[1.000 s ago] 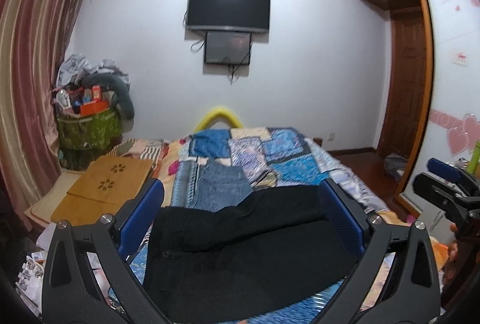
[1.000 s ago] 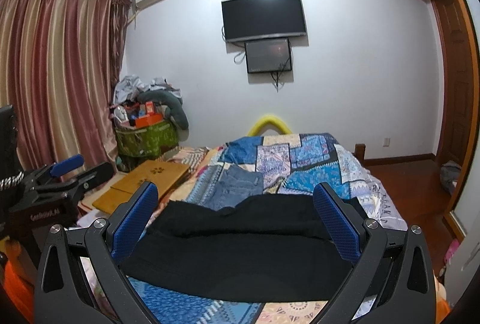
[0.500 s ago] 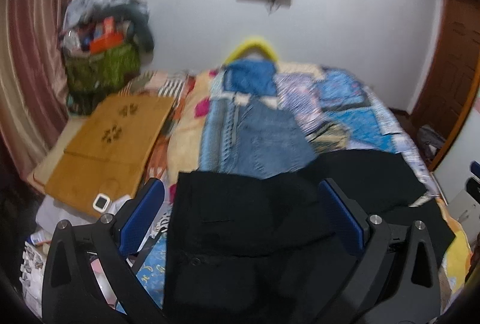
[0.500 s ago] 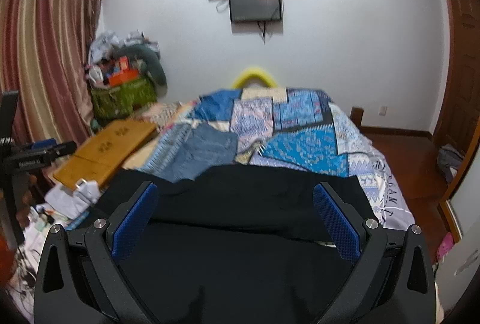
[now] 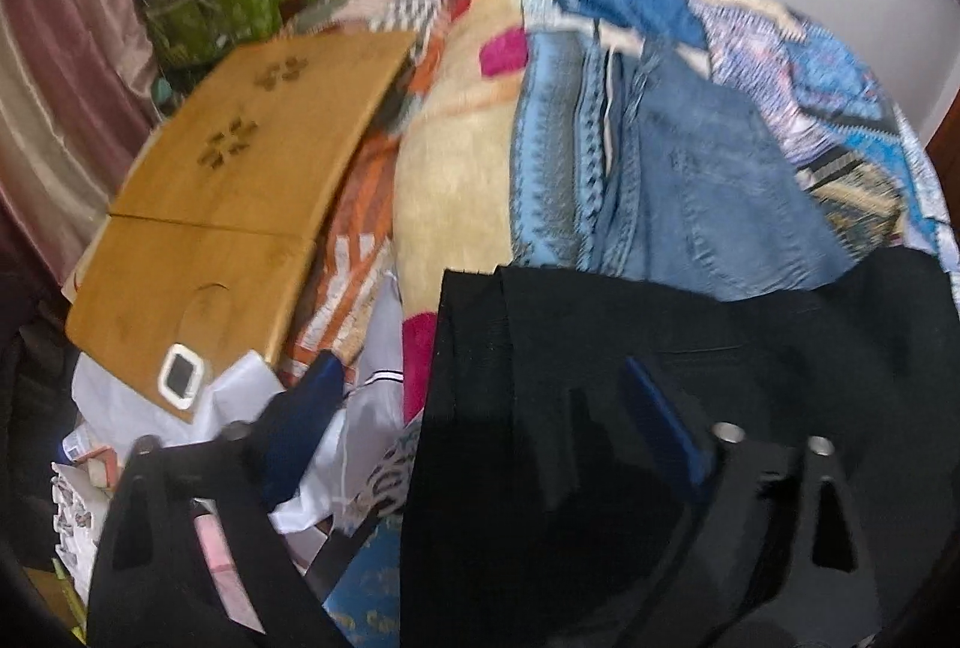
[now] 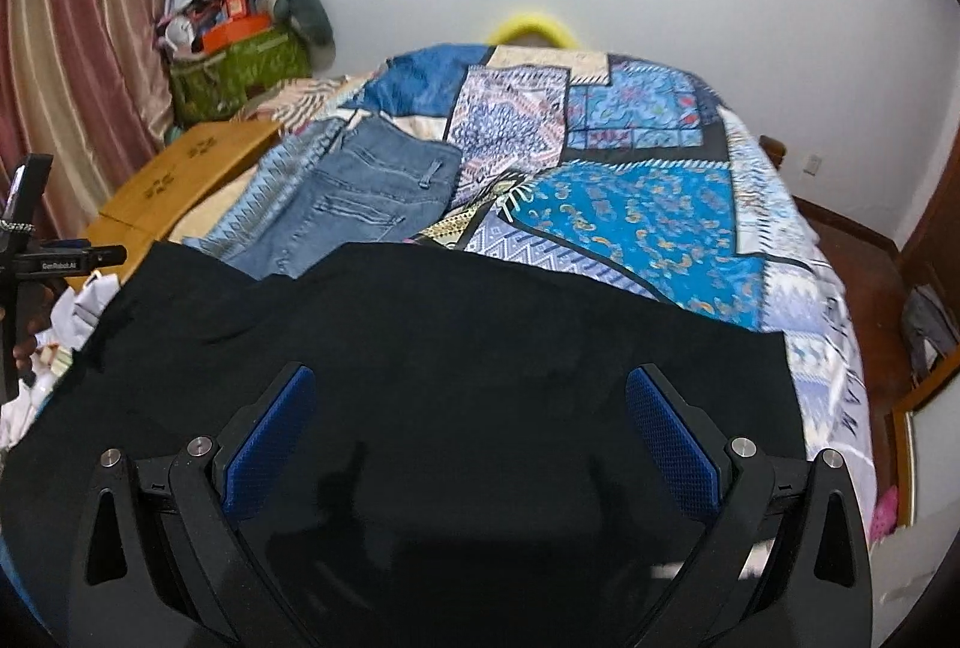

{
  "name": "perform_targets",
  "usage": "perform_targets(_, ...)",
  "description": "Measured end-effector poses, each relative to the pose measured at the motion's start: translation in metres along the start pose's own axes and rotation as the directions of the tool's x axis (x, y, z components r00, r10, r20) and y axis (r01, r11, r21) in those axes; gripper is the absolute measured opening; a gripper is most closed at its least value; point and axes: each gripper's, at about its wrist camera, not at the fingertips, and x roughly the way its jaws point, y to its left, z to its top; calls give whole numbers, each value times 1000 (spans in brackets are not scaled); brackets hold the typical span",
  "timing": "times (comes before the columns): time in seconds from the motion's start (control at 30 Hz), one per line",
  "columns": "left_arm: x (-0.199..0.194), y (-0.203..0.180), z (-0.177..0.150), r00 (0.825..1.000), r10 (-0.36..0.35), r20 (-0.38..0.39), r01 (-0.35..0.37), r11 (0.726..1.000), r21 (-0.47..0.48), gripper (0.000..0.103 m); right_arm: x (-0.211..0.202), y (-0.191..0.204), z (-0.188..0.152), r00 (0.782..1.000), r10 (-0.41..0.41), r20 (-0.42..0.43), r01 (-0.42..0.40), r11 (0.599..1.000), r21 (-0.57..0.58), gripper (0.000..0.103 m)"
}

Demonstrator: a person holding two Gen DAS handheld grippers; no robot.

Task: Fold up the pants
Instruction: 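Grasp the black pants' waistband with the left tool while the right tool grasps it too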

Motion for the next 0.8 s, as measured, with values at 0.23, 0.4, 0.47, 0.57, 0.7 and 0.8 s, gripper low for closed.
perform_targets(0.23,47,7,18,994,-47,-103,42,998,-49,71,49,-13,32,998,36,-57,-39,998,-52,102)
perform_targets(0.4,62,6,29,990,-75,-118,68,996,-56,61,76,-17,46,995,40,-92,-45,997,-59,101)
perform_targets(0.47,66,1,29,988,-91,-126,86,995,-43,45,86,-14,49,993,42,-110,-50,996,-75,97)
perform_targets(0.57,65,-5,28,987,-99,-123,96,995,-28,33,101,-11,48,988,41,-150,-57,993,-104,88)
perform_targets(0.7,56,-10,24,994,-63,-94,63,998,3,27,102,-12,48,988,57,-144,-75,989,-125,67)
perform_targets(0.8,42,-12,22,998,-29,-53,30,999,24,23,100,-11,49,984,78,-157,-98,987,-126,41)
